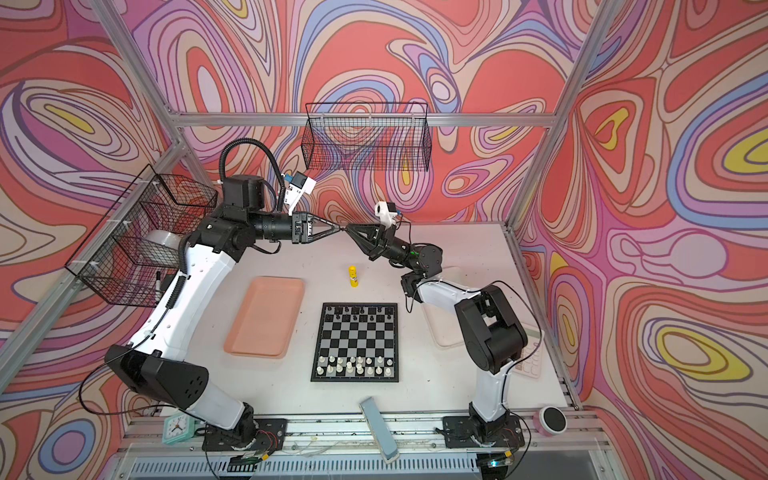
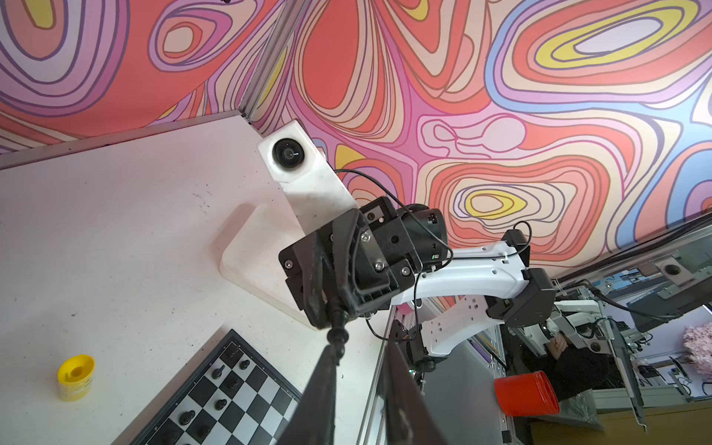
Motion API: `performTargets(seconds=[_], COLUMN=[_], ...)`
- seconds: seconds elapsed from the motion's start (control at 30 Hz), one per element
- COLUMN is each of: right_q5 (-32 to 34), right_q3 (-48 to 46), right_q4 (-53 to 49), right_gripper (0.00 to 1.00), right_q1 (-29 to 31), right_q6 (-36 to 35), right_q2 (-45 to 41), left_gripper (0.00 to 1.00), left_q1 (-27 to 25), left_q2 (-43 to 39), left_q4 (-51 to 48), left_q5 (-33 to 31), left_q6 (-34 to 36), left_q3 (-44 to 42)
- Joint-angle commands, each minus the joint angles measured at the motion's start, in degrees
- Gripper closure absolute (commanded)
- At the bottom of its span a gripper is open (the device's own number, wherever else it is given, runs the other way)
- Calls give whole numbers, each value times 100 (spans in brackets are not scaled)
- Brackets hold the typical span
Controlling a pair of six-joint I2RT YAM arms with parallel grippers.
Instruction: Set up the chess pieces on the board
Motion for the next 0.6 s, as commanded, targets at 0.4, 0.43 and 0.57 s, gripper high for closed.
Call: performTargets(seconds=[0.4, 0.43, 0.57], right_q5=[-1, -1, 17], right_q3=[-61, -61, -75], right_q4=[120, 120, 119], right_gripper=[92, 92, 92], right_q1=[-1, 1, 2], right_q6=[-86, -82, -95], right_q2=[-131, -123, -114], left_gripper=[75, 76, 83], left_q1=[-59, -60, -66], left_q2=[155, 155, 155], left_q4=[160, 166, 162], left_q5=[106, 108, 126], left_q6=[8, 10, 8], left_q3=[12, 13, 27])
